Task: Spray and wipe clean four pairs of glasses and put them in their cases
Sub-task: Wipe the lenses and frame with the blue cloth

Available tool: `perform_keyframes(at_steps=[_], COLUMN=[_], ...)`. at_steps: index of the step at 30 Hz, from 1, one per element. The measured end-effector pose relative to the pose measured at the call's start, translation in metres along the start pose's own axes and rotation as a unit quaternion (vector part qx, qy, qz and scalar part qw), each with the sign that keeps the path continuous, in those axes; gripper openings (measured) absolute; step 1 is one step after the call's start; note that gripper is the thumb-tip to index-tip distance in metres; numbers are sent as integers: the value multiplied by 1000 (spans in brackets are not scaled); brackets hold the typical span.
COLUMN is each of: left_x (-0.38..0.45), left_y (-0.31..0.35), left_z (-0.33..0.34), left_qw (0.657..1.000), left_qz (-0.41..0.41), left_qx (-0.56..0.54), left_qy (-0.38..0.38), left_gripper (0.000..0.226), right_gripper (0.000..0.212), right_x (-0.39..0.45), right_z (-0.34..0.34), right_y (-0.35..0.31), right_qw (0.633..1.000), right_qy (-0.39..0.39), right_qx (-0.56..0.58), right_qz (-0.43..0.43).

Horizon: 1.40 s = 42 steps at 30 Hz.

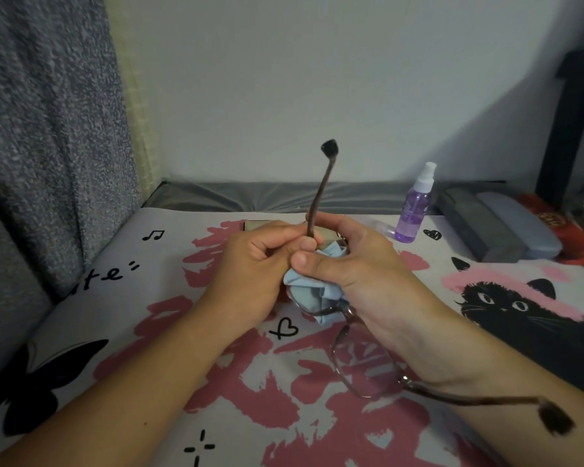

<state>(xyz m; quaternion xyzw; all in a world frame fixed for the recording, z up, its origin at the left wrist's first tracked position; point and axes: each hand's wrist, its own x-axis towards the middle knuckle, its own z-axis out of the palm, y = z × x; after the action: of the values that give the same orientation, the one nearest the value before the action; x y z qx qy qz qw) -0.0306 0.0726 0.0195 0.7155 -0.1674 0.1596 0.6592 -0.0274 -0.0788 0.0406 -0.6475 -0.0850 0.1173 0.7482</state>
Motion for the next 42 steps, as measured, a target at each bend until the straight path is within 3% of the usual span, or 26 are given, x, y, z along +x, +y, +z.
perform_keyframes(at_steps=[6,11,16,20,24,30,36,39,42], left_x=[-1,2,-1,-4,-6,-1,7,12,14], left_y=[4,2,-2,-3,-1,0,9,6,6], left_z=[-9,-18,-17,-7,1,-2,-46,-68,-72], left_qw=[997,991,991,993,997,995,958,923,895], left_qz=[57,97,101,85,62,60,128,184,211], left_qx=[53,75,87,80,49,70,151,210,240], left_qy=[28,52,-1,-20,-22,38,209,266,311], left_gripper=[23,24,25,19,13,24,16,13,11], right_gripper=[55,55,59,57,75,68,11,8,15], right_x=[1,-1,-4,-3,-2,3,11,18,11], right_z=[-1,-9,-8,-5,-3,-4,-34,-51,-42], right_y=[1,-4,-7,-2,-1,1,-21,-23,-22], right_qw=[998,983,964,979,993,985,968,949,913], right_qy=[15,-66,-115,-124,-82,18,104,60,-73], right_qx=[-49,-166,-240,-158,-71,-142,-199,-298,-400], right_qz=[-41,-27,-19,-26,-34,-94,-115,-79,-37])
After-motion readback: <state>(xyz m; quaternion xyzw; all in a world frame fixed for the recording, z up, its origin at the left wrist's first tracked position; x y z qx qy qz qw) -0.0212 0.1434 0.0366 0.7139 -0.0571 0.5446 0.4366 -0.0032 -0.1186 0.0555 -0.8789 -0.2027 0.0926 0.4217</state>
